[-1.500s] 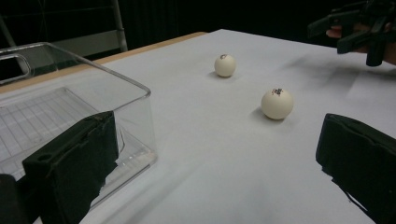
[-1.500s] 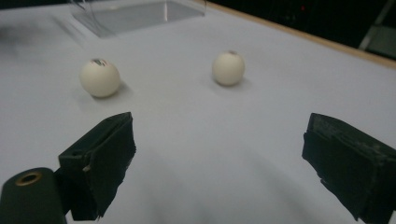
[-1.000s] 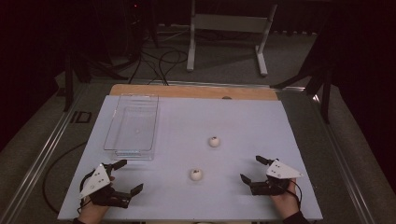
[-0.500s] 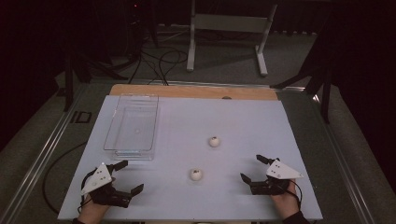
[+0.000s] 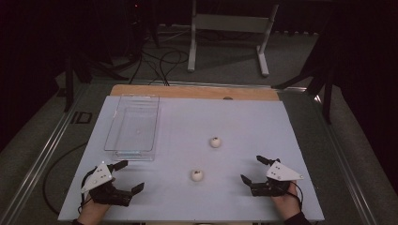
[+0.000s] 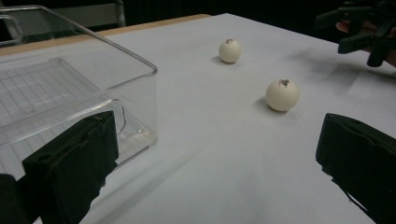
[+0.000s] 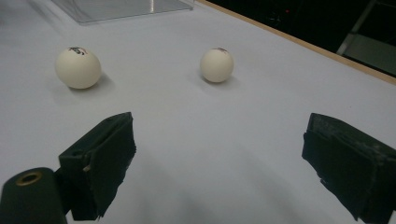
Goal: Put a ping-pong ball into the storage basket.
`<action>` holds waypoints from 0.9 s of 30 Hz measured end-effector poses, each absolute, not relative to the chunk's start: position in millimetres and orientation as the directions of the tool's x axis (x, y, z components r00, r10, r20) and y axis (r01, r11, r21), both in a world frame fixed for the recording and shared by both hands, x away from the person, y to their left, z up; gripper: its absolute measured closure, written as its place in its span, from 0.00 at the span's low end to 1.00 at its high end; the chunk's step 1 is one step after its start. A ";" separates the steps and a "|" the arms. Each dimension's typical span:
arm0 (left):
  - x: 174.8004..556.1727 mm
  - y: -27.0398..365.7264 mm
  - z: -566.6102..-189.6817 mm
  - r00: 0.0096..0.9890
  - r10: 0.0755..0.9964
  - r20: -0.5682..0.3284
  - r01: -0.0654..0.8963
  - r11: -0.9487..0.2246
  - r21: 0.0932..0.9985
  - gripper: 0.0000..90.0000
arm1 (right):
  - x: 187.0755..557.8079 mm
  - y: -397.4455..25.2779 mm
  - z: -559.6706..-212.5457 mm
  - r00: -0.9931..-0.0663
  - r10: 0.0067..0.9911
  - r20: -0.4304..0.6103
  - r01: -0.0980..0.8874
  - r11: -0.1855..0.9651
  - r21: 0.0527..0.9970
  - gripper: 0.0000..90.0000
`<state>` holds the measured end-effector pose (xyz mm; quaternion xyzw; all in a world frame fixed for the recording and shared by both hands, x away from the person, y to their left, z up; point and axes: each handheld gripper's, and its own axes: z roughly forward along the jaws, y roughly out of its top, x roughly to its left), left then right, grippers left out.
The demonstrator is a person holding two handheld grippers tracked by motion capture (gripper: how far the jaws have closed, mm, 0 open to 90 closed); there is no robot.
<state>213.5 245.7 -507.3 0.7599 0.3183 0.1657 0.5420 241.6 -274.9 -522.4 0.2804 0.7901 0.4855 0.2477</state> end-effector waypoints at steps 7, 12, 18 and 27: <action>215.0 244.8 -499.2 0.750 0.653 -0.101 0.309 -0.213 0.927 0.00 | 241.0 -274.0 -521.2 -0.721 0.682 -0.123 0.196 0.371 0.907 0.10; 217.9 242.9 -488.8 0.759 0.644 -0.096 0.308 -0.225 0.924 0.00 | 241.3 -274.2 -520.7 -0.720 0.684 -0.116 0.199 0.364 0.910 0.10; 220.5 238.8 -473.8 0.772 0.631 -0.073 0.291 -0.250 0.924 0.00 | 240.7 -273.8 -520.0 -0.723 0.682 -0.111 0.201 0.361 0.911 0.10; 225.6 231.8 -453.5 0.795 0.605 -0.048 0.279 -0.295 0.914 0.00 | 241.1 -273.3 -519.8 -0.724 0.681 -0.110 0.202 0.363 0.910 0.10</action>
